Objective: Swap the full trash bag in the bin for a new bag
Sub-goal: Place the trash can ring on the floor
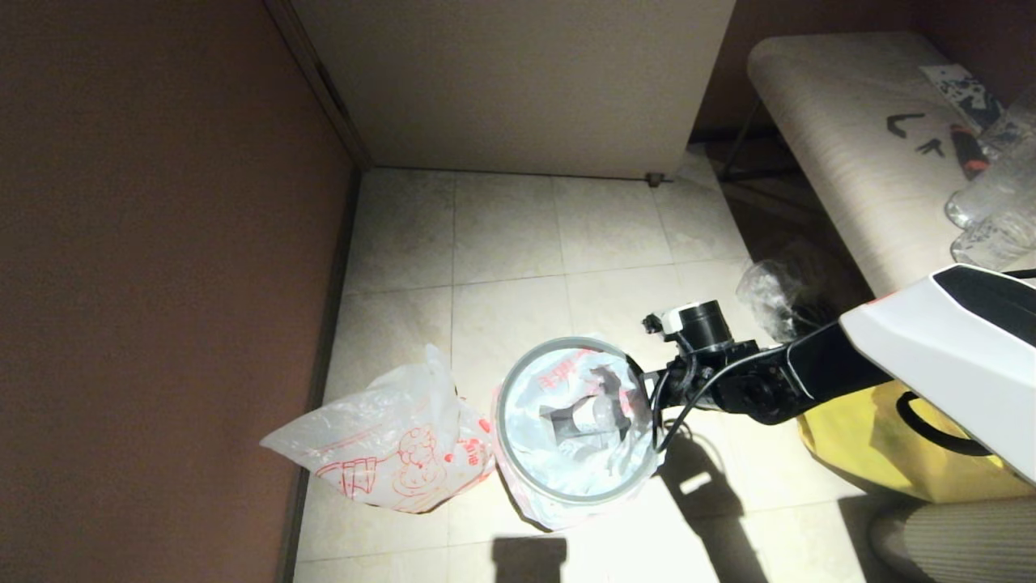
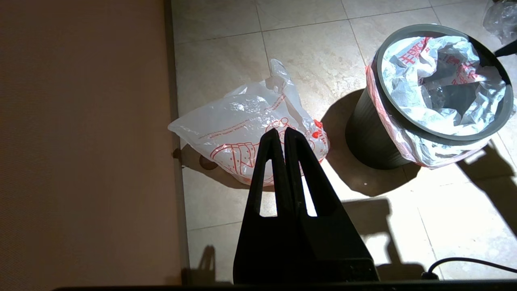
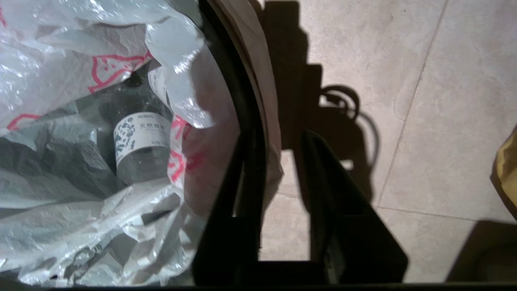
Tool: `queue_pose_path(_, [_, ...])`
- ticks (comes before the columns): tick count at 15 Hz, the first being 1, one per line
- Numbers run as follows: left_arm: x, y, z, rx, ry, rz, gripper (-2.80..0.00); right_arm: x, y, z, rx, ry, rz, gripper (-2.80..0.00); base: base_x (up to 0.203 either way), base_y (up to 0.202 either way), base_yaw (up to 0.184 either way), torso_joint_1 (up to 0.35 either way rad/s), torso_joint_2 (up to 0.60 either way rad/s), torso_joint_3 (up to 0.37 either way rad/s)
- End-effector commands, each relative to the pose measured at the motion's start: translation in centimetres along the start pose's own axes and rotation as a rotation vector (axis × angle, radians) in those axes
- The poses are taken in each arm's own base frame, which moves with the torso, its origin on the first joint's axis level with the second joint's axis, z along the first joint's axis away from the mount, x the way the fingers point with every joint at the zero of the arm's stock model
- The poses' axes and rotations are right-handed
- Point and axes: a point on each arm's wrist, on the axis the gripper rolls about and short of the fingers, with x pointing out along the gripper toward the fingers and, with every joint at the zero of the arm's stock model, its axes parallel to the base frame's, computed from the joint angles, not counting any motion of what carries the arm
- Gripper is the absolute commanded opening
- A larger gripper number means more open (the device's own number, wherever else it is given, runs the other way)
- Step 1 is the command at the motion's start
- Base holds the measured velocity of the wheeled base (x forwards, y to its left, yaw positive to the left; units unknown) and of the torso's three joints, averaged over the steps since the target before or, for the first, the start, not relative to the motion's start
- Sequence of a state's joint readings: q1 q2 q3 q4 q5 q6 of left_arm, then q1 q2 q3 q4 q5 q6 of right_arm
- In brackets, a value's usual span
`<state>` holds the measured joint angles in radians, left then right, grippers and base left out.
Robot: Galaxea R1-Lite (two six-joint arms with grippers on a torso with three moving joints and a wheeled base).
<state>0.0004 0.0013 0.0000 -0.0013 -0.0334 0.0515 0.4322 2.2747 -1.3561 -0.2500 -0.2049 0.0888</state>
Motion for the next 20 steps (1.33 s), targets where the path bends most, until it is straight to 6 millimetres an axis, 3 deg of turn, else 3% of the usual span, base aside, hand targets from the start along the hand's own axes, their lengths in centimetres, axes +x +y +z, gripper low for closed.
queue_pose_path(1, [0.0, 0.0, -0.1, 0.001, 0.003, -0.001, -2.80, 1.4, 0.5, -0.4, 0.004, 0.008, 0.004, 0.00, 0.000, 0.000, 0.000, 0.000, 0.00, 0.000])
queue_pose_path(6, [0.0, 0.0, -0.1, 0.001, 0.004, -0.001, -2.80, 2.4, 0.6, -1.0, 0.006, 0.022, 0.000, 0.00, 0.000, 0.000, 0.000, 0.000, 0.00, 0.000])
queue_pose_path(7, [0.0, 0.0, -0.1, 0.001, 0.003, -0.001, -2.80, 2.3, 0.6, -1.0, 0.006, 0.021, 0.000, -2.80, 0.000, 0.000, 0.000, 0.000, 0.00, 0.000])
queue_pose_path(20, [0.0, 0.0, -0.1, 0.000, 0.003, -0.001, -2.80, -1.8, 2.0, 0.6, -0.013, -0.029, 0.007, -2.80, 0.000, 0.000, 0.000, 0.000, 0.00, 0.000])
